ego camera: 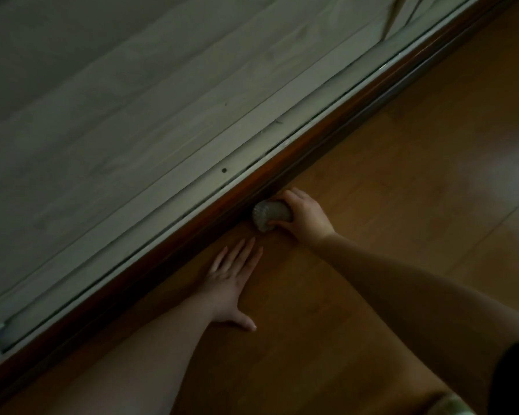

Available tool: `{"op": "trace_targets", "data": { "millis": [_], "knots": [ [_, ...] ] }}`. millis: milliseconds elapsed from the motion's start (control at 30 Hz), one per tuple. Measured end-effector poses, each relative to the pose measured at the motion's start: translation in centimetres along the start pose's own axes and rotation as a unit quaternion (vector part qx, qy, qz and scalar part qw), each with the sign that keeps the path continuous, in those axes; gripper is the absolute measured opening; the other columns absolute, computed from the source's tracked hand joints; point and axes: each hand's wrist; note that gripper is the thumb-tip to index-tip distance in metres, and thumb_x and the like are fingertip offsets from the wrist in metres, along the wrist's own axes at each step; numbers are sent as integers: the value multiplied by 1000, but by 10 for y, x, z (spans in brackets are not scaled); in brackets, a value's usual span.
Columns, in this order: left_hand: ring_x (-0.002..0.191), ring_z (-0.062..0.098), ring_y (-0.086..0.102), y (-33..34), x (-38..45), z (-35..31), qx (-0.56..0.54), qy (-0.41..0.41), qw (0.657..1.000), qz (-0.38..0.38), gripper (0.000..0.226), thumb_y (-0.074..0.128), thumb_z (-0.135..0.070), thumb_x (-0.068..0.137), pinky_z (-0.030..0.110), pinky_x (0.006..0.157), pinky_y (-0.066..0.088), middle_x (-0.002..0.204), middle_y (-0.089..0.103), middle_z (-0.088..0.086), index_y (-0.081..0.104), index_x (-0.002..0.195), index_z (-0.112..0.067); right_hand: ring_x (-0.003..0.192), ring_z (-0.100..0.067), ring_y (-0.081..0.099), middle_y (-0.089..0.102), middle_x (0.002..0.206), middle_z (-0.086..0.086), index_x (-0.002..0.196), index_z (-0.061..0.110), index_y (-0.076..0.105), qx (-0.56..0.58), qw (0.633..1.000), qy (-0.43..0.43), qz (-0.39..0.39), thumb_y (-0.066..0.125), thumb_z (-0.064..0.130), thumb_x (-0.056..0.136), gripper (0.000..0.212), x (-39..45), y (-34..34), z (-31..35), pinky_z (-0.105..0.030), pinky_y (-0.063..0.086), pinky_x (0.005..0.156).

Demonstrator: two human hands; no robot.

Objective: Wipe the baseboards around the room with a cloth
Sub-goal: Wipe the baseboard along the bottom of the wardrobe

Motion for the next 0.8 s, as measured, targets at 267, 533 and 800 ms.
{"op": "trace_targets", "data": {
  "millis": [267,533,800],
  "knots": [
    [127,8,-55,-5,-2,-3,-12,-3,1000,-2,155,75,-81,52,38,104,-31,144,-56,-9,-45,140,-35,113,-15,52,54,128,-6,128,17,56,-51,995,58,-61,72,24,85,46,26,-82,-65,-32,46,96],
    [125,8,-56,-7,-1,-5,-14,-14,1000,3,156,75,-81,51,39,109,-27,143,-57,-9,-46,139,-36,109,-18,54,55,119,-2,118,19,55,-16,965,179,-190,71,30,85,38,38,-135,-99,-40,50,95],
    [134,19,-48,-6,-8,-14,6,-28,999,-20,154,76,-76,58,41,110,-26,139,-61,-4,-47,139,-30,104,-10,50,49,115,5,123,19,52,-91,992,79,-42,71,36,85,45,8,-81,-56,-27,43,86]
  ]
}}
Point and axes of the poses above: each hand's wrist, its own x-axis towards the middle knuckle, its own y-axis out of the palm, z = x × y
